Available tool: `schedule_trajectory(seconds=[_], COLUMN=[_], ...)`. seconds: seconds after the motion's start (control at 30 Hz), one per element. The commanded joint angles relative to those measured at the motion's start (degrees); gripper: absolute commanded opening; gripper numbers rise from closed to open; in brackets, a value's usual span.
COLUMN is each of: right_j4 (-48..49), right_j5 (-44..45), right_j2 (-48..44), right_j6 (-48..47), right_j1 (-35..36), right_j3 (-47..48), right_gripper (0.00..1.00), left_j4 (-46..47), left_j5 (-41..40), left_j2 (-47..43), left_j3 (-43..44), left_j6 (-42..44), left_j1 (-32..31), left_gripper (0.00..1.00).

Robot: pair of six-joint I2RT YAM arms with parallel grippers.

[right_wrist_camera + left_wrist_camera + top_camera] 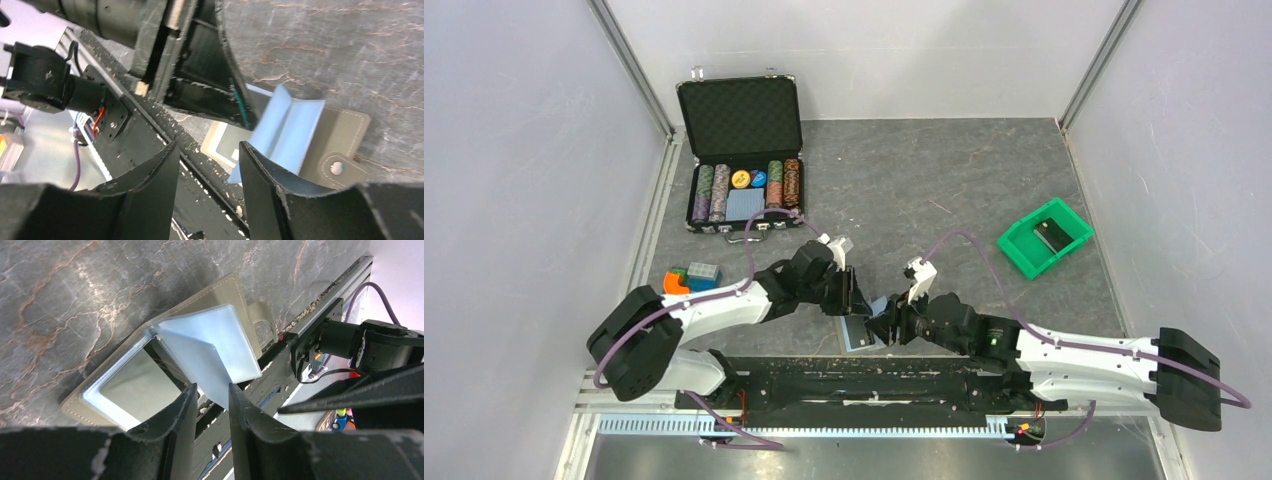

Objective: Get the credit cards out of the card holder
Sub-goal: Remove the credit card from the card holder.

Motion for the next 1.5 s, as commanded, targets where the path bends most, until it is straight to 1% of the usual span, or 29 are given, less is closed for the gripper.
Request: schedule_trajectory(seconds=[0.0, 0.13, 0.2, 0.3, 0.67, 0.8, 1.0, 1.13, 1.2, 1.3, 1.47], right_j4=[3.19, 4.84, 5.01, 6.38, 4.67, 4.51, 3.17, 3.49, 4.86, 9.84, 10.01], right_j5=[-6.1, -6.79, -6.41, -6.72, -1.01, 0.58, 4.47, 4.49, 2.86, -1.48, -2.35], right_j2=[-0.37, 0.73, 1.58, 2.61, 6.06, 8.19, 9.98, 10.79, 11.2, 11.58, 11.53], right_j6=[-1.21, -1.34, -1.3, -0.54, -0.11, 0.65, 2.13, 2.88, 3.63, 6.12, 7.9], right_j1=[-0.04, -0.05, -0.05, -0.04, -0.06, -0.04, -0.21, -1.01, -1.7, -3.22, -3.47], right_j3=[1.53, 1.0, 0.53, -0.48, -1.89, -2.58, -3.92, -4.71, -5.49, -8.08, -7.65], right_gripper=[0.49, 0.45, 0.43, 0.41, 0.39, 0.38, 0.35, 0.33, 0.32, 0.3, 0.28], left_j4=[5.88, 6.47, 5.68, 4.15, 2.2, 0.43, -8.6, -13.66, -14.37, -13.71, -10.25], left_j5=[2.79, 2.33, 0.8, -1.18, -2.17, -4.08, -11.0, -14.41, -14.56, -12.47, -9.38], left_j2=[2.54, 3.85, 4.39, 4.9, 8.75, 8.79, 4.91, 0.78, -1.22, -3.83, -7.81], left_j3=[2.63, 3.02, 3.11, 3.81, 7.51, 8.37, 10.65, 10.0, 8.22, 4.72, -1.27], left_j6=[-1.18, -0.96, -0.68, 0.17, 0.91, 1.25, 2.88, 3.39, 3.31, 2.49, 1.81], left_j1=[-0.91, -1.32, -1.32, -1.26, -1.23, -1.14, 0.24, 1.15, 1.14, 1.14, 1.14], left_gripper=[0.36, 0.36, 0.36, 0.36, 0.37, 0.37, 0.37, 0.37, 0.38, 0.39, 0.38])
